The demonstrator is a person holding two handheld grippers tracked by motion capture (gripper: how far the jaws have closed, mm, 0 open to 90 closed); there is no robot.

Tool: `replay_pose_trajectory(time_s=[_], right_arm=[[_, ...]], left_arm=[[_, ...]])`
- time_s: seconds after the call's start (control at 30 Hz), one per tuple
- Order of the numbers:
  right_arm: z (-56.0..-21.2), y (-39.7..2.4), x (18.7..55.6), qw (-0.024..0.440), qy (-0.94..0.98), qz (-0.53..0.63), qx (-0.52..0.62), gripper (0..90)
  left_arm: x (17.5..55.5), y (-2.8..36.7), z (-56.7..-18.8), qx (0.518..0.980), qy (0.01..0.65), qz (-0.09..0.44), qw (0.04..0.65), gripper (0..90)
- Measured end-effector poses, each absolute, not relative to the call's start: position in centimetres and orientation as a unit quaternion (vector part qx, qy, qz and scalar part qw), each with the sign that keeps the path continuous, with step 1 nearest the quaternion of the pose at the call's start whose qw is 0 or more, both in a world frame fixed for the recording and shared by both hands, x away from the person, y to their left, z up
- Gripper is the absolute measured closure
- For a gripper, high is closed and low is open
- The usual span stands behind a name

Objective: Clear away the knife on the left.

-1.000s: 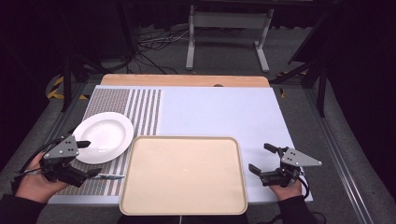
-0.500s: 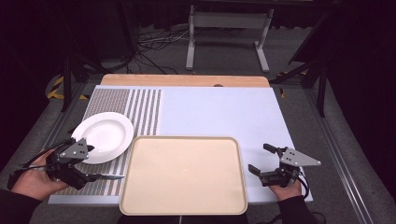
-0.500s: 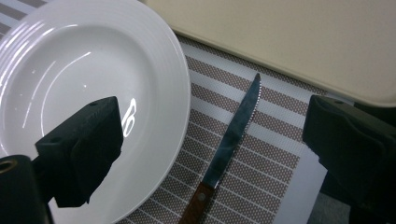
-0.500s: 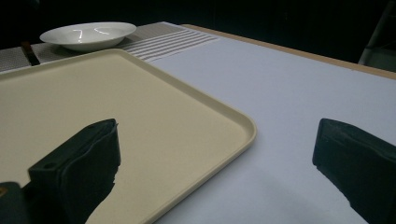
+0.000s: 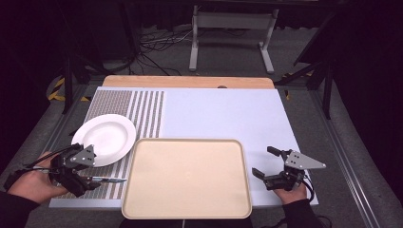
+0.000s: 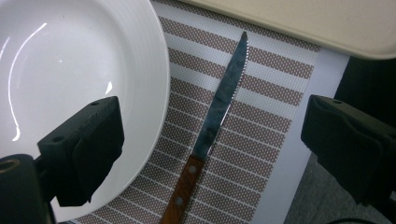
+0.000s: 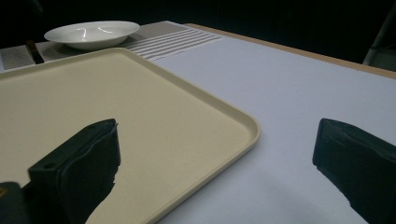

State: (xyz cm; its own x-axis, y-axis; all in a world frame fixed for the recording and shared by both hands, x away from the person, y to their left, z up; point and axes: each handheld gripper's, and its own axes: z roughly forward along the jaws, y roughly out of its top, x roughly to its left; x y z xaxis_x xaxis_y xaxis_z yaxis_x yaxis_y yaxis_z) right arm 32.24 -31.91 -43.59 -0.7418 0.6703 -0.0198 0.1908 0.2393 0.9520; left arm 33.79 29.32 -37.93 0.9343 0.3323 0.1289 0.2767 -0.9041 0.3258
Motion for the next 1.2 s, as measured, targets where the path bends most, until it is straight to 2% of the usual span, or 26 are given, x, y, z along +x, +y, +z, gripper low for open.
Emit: replay_pose_trajectory(time_s=[0.37, 0.87, 1.0, 1.13, 1.2], right_arm=[[-43.6, -31.9, 32.2, 0.215, 0.756, 0.549, 0.285, 1.4], [-43.7, -31.8, 32.3, 0.204, 0.756, 0.554, 0.282, 1.3], [-43.7, -31.7, 32.3, 0.194, 0.759, 0.558, 0.275, 1.3], [-43.7, -31.7, 32.3, 0.194, 0.759, 0.56, 0.271, 1.3], [-43.6, -31.7, 32.2, 0.197, 0.757, 0.563, 0.269, 1.3]], left_arm=[[34.2, 29.5, -39.2, 0.985, 0.117, 0.062, 0.109, 12.5], [35.2, 30.2, -41.0, 0.995, 0.076, 0.045, 0.041, 28.4], [35.4, 30.2, -41.3, 0.996, 0.066, 0.054, 0.019, 36.1], [35.6, 30.2, -41.6, 0.997, 0.062, 0.052, 0.007, 49.1], [35.8, 30.1, -41.6, 0.997, 0.053, 0.054, -0.004, 52.4]])
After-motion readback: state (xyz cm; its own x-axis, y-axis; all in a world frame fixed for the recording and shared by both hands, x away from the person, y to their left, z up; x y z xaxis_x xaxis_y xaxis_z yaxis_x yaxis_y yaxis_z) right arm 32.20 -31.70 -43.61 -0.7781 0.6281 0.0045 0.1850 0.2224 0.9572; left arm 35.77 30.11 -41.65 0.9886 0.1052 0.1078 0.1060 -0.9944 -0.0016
